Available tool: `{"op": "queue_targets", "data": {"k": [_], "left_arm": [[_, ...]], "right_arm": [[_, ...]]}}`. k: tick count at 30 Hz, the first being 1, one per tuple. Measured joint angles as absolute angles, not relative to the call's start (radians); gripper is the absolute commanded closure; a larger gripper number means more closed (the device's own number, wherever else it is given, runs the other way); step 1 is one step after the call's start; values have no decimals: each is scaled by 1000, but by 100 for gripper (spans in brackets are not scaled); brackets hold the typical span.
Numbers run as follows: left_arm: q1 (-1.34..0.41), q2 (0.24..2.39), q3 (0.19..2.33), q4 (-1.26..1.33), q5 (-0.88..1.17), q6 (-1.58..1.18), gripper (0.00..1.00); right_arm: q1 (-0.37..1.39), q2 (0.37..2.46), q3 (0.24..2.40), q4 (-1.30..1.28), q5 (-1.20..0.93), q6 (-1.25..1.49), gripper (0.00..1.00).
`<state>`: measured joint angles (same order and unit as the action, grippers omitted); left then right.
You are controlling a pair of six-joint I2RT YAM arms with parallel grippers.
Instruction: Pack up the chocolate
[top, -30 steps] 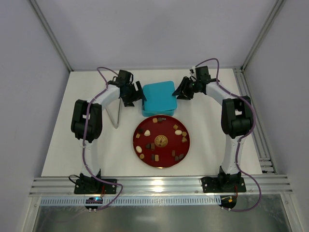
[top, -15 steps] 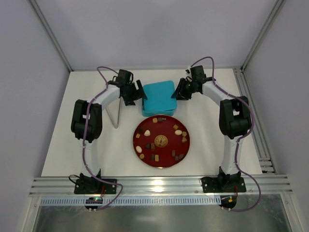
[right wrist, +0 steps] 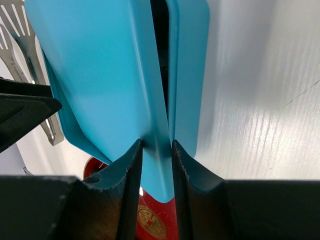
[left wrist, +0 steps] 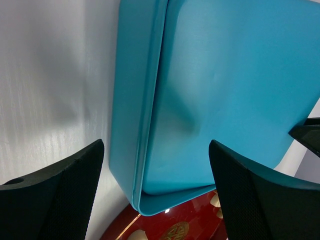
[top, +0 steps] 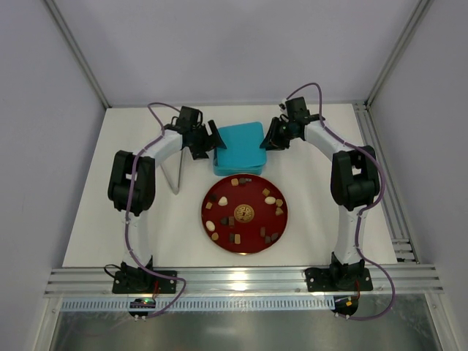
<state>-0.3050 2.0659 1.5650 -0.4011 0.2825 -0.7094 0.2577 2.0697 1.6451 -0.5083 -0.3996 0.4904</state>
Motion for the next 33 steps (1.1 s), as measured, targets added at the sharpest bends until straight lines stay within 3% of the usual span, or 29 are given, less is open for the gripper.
{"op": "queue_targets", "data": {"k": [33], "left_arm": [[-308, 2064, 1500, -279, 337, -779, 17]], "right_arm": [[290, 2070, 1645, -542, -360, 468, 70]]}}
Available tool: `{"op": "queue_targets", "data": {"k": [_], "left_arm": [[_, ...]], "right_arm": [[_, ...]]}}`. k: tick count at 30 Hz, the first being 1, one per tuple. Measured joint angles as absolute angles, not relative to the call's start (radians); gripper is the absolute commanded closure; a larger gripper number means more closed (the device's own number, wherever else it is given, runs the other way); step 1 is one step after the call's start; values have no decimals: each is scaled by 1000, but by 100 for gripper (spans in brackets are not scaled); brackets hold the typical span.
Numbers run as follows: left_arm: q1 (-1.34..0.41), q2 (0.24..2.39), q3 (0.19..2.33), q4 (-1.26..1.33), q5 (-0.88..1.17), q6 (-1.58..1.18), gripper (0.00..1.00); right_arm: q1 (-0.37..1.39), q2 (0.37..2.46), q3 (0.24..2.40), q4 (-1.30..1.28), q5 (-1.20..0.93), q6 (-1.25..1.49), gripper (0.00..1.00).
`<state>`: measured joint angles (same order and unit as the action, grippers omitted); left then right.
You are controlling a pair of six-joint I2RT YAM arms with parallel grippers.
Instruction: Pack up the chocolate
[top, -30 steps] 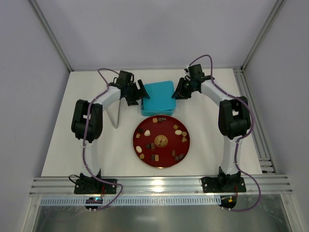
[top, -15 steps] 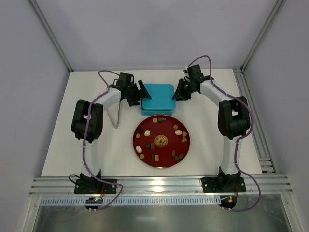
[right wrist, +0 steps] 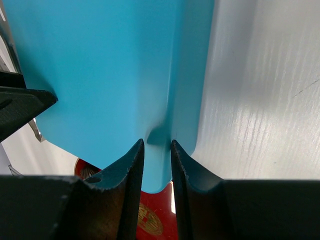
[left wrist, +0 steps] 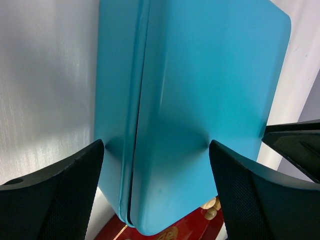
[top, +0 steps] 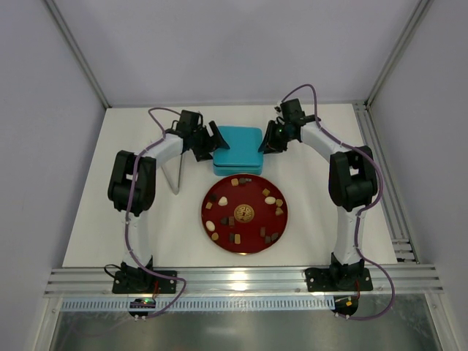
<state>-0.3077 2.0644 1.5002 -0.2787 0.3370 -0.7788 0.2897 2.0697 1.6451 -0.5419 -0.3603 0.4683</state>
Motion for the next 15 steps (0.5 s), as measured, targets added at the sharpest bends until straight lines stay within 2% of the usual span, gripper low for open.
{"op": "queue_targets", "data": {"k": [15], "left_arm": [[-314, 2014, 1454, -266, 331, -792, 21]], "right_arm": [[309, 2070, 1645, -558, -342, 450, 70]]}}
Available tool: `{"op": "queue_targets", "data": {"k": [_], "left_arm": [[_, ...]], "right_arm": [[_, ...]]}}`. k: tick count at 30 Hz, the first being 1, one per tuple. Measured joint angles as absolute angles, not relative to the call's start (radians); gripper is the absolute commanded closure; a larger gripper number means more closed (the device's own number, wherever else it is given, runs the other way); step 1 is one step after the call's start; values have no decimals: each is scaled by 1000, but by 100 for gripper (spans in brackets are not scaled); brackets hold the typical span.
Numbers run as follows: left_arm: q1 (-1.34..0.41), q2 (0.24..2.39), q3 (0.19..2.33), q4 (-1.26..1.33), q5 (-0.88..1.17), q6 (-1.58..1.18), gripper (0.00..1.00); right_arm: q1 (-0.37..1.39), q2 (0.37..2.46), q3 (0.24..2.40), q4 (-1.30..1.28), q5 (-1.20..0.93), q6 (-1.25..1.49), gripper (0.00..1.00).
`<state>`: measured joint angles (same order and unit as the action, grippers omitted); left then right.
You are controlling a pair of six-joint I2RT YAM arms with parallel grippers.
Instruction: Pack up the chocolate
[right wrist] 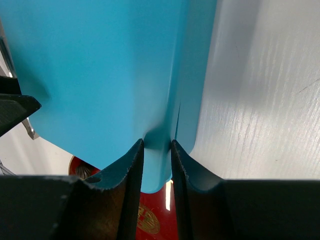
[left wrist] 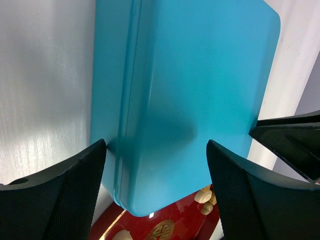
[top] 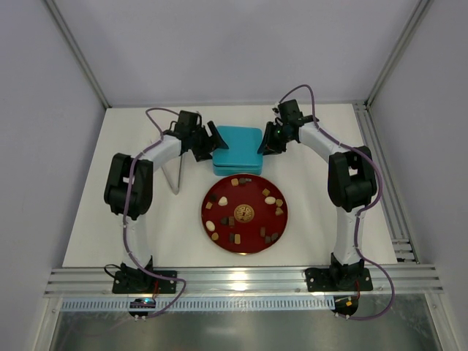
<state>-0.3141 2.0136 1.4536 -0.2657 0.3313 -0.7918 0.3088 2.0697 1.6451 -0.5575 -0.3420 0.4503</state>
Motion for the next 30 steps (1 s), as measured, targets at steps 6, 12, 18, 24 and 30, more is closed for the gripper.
{"op": "queue_targets", "data": {"k": [6, 12, 18, 24, 30], "left_arm": [[-316, 1998, 1439, -265, 318, -805, 24], [-327, 1998, 1434, -285, 306, -805, 27], [-342, 1985, 1425, -320, 286, -804, 28], [-349, 1962, 1416, -351, 279, -803, 29], [-354, 1952, 1406, -382, 268, -800, 30]], "right_arm": [[312, 2069, 1645, -560, -332, 447, 67], [317, 2069, 1645, -566, -319, 441, 61], [321, 2069, 1645, -569, -309, 439, 58], [330, 2069, 1645, -569, -298, 435, 55], [335, 2065, 1645, -570, -284, 424, 54]]}}
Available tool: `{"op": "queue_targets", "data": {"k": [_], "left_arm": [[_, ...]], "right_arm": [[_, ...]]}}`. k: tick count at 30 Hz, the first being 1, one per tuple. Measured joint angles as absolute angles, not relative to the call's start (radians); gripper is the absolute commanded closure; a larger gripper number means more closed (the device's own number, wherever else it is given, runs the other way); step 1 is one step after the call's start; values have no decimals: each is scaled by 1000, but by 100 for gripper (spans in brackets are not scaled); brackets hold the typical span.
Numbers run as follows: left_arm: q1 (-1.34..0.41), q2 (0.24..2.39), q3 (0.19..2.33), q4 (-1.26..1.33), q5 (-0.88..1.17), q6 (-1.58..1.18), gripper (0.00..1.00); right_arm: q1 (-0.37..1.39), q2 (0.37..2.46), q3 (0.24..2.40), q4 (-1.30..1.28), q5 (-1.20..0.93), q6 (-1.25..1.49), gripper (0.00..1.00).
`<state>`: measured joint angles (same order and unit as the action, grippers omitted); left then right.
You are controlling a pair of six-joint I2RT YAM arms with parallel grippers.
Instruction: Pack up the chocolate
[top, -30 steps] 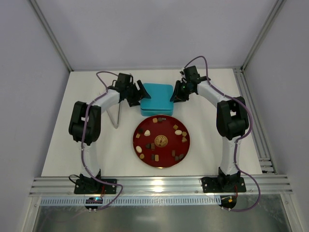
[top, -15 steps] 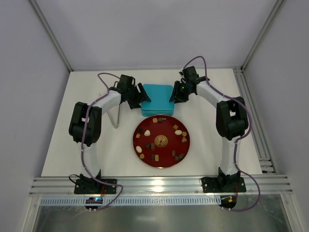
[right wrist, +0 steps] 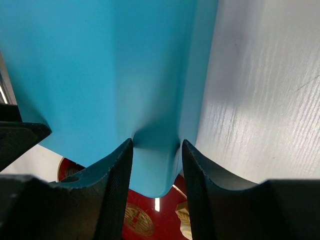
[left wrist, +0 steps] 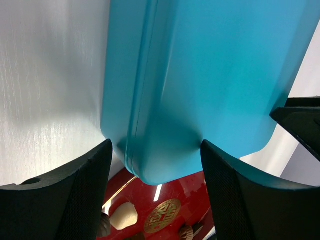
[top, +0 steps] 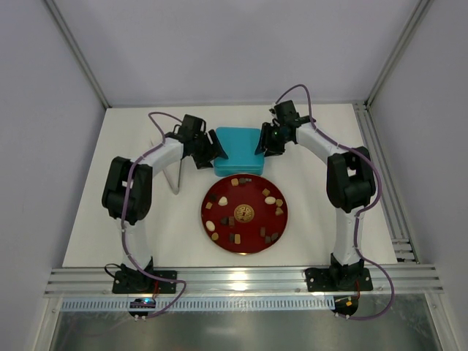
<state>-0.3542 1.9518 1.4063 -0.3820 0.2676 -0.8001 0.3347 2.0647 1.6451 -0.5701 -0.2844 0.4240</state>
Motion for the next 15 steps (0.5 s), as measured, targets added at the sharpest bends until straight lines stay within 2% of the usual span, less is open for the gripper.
{"op": "queue_targets", "data": {"k": [15], "left_arm": [[-360, 1917, 1375, -419, 247, -796, 34]], "right_arm": [[356, 2054, 1644, -580, -237, 408, 51]]}}
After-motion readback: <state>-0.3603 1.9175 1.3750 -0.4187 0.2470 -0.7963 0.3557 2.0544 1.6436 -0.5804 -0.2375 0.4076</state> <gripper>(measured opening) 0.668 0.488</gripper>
